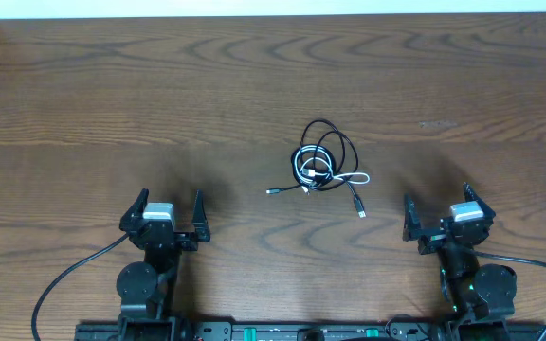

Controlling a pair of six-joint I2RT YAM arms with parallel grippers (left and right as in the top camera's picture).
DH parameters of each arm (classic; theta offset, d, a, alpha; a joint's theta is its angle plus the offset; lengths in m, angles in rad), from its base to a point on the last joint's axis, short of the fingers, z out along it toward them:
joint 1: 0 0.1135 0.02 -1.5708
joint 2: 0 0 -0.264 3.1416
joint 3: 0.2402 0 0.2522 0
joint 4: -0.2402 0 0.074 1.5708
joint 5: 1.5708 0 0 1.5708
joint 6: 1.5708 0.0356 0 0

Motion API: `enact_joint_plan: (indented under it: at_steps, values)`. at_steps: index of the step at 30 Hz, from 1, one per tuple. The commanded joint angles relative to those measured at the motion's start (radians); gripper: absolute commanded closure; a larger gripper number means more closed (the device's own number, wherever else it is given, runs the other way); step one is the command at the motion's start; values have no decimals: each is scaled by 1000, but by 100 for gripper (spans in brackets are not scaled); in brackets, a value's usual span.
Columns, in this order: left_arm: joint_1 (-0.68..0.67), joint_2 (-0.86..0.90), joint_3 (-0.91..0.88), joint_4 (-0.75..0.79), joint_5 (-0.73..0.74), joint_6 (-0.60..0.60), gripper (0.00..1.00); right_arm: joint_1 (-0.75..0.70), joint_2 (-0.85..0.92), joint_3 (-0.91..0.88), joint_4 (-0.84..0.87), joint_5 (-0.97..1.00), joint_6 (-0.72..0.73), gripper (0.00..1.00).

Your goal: Untangle cables

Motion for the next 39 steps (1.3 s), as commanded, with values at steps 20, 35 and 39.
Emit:
enact_joint_plan:
  at_steps: [20, 35, 39]
  values:
    - [5, 2, -9, -45, 21, -5, 2, 6, 0, -1, -5, 10, -13, 1]
    - [5, 8, -9, -45, 21, -26, 2, 6, 0, -1, -4, 6, -13, 1]
    - [5, 8, -3, -47, 21, -166, 2, 6, 0, -1, 0, -28, -10, 1]
